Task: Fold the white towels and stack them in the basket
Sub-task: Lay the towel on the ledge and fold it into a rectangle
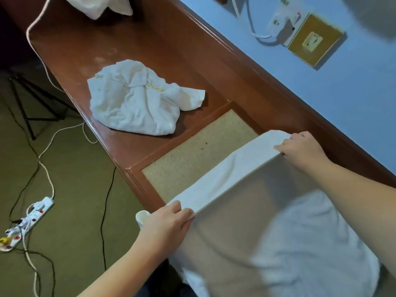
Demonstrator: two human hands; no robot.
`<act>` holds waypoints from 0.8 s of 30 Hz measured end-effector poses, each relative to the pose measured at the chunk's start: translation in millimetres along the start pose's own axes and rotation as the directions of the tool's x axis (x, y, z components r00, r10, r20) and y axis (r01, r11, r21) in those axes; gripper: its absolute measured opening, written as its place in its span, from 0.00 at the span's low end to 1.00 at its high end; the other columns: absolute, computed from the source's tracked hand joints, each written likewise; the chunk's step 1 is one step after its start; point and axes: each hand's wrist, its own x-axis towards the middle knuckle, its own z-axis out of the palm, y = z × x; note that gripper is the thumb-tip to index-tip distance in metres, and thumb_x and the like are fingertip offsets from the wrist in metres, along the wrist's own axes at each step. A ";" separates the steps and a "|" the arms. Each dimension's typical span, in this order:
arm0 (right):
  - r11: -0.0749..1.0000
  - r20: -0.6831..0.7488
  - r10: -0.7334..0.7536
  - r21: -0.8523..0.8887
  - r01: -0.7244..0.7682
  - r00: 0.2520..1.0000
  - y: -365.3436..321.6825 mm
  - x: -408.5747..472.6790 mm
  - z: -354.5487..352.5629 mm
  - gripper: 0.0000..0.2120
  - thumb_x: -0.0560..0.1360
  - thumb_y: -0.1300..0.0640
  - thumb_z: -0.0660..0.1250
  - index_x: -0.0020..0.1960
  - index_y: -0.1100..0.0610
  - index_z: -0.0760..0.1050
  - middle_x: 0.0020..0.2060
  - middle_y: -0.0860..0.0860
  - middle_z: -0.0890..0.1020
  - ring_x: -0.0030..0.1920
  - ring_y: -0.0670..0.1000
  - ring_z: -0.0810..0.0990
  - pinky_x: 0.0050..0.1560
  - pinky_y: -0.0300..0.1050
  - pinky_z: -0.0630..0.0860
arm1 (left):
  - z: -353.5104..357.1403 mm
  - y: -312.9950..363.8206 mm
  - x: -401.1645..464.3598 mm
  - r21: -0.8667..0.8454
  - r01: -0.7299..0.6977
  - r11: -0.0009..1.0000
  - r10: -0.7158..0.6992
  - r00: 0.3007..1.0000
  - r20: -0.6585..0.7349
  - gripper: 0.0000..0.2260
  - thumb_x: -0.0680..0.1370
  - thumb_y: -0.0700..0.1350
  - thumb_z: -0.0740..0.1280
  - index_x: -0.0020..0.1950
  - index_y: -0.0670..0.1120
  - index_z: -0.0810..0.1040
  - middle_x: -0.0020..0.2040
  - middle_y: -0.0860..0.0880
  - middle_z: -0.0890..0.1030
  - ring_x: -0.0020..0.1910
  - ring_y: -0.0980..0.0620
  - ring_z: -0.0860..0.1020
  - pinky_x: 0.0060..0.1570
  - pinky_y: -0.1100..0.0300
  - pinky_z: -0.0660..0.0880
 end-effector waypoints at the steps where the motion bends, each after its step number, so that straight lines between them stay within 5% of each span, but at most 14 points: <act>1: 0.999 0.020 0.032 0.000 -0.032 0.999 4.7 -15.8 8.4 0.15 0.74 0.61 0.70 0.55 0.44 0.84 0.40 0.46 0.83 0.44 0.55 0.78 0.48 0.50 0.66 | 0.6 16.2 -4.9 -0.005 -0.009 1.000 0.010 1.000 0.023 0.13 0.79 0.52 0.63 0.36 0.54 0.81 0.32 0.54 0.68 0.24 0.52 0.70 0.35 0.61 0.38; 3: 0.996 0.025 0.093 0.011 -0.093 0.995 13.0 -46.5 26.2 0.16 0.72 0.62 0.73 0.56 0.47 0.85 0.39 0.48 0.83 0.41 0.57 0.77 0.42 0.49 0.68 | 11.6 43.1 -17.8 -0.022 -0.044 0.999 0.046 0.996 0.070 0.14 0.80 0.51 0.63 0.35 0.52 0.79 0.32 0.54 0.68 0.25 0.52 0.69 0.32 0.62 0.40; 6: 0.976 0.034 0.202 0.076 -0.204 0.979 16.4 -78.3 47.0 0.16 0.71 0.65 0.73 0.55 0.51 0.86 0.40 0.51 0.83 0.43 0.58 0.77 0.39 0.50 0.70 | 44.5 68.3 -42.0 -0.083 -0.076 0.994 0.090 0.980 0.179 0.13 0.82 0.52 0.62 0.39 0.50 0.76 0.35 0.52 0.68 0.27 0.49 0.71 0.20 0.58 0.62; 9: 0.921 0.114 0.338 0.167 -0.353 0.934 -1.4 -99.2 60.5 0.15 0.77 0.59 0.67 0.62 0.47 0.79 0.47 0.51 0.80 0.49 0.57 0.76 0.44 0.50 0.71 | 67.6 88.0 -57.5 -0.013 -0.073 0.997 0.073 0.935 0.348 0.11 0.80 0.54 0.62 0.42 0.50 0.74 0.36 0.52 0.69 0.29 0.47 0.73 0.22 0.54 0.71; 11: 0.706 0.233 0.513 0.434 -0.560 0.826 -24.4 -111.7 70.1 0.18 0.79 0.58 0.64 0.68 0.51 0.72 0.55 0.57 0.76 0.57 0.63 0.75 0.52 0.56 0.74 | 68.2 104.1 -54.7 0.079 -0.056 0.995 0.010 0.869 0.495 0.15 0.82 0.60 0.59 0.49 0.50 0.76 0.43 0.50 0.75 0.40 0.45 0.78 0.33 0.53 0.72; 15: -0.036 0.607 0.605 0.667 -0.744 0.515 -90.7 -137.3 62.1 0.19 0.77 0.55 0.69 0.64 0.62 0.71 0.63 0.64 0.76 0.62 0.67 0.77 0.59 0.56 0.75 | 63.1 118.7 -24.7 0.116 -0.080 0.990 0.011 0.865 0.502 0.18 0.85 0.61 0.54 0.57 0.51 0.77 0.50 0.51 0.78 0.53 0.46 0.78 0.43 0.52 0.74; 17: -0.202 0.697 0.508 0.667 -0.717 0.505 -134.2 -148.2 54.9 0.19 0.76 0.48 0.69 0.58 0.63 0.76 0.54 0.62 0.83 0.59 0.65 0.81 0.53 0.52 0.76 | 67.2 122.6 0.5 0.119 -0.172 0.978 0.101 0.886 0.452 0.11 0.85 0.53 0.58 0.60 0.52 0.77 0.51 0.50 0.79 0.53 0.45 0.77 0.42 0.51 0.77; 19: -0.287 0.752 0.410 0.644 -0.709 0.516 -180.9 -161.8 42.1 0.21 0.74 0.44 0.67 0.53 0.63 0.80 0.43 0.59 0.83 0.55 0.64 0.84 0.44 0.47 0.73 | 75.8 125.0 32.1 0.113 -0.334 0.936 0.241 0.840 0.487 0.14 0.81 0.43 0.62 0.66 0.52 0.75 0.53 0.49 0.77 0.53 0.43 0.75 0.42 0.48 0.78; 22: -0.478 0.818 0.322 0.575 -0.664 0.476 -236.1 -176.8 11.9 0.21 0.77 0.48 0.70 0.62 0.62 0.74 0.53 0.58 0.83 0.59 0.62 0.82 0.48 0.45 0.71 | 91.7 135.7 81.9 0.085 -0.614 0.785 0.471 0.680 0.561 0.25 0.77 0.39 0.65 0.73 0.55 0.74 0.64 0.47 0.75 0.60 0.42 0.73 0.51 0.47 0.76; 24: -0.538 0.841 0.325 0.541 -0.646 0.433 -261.1 -180.5 -2.3 0.21 0.78 0.47 0.70 0.62 0.61 0.73 0.56 0.56 0.82 0.57 0.60 0.82 0.52 0.47 0.76 | 105.7 147.4 109.9 0.080 -0.817 0.571 0.609 0.487 0.626 0.26 0.78 0.40 0.67 0.75 0.57 0.73 0.73 0.46 0.72 0.69 0.41 0.71 0.60 0.46 0.74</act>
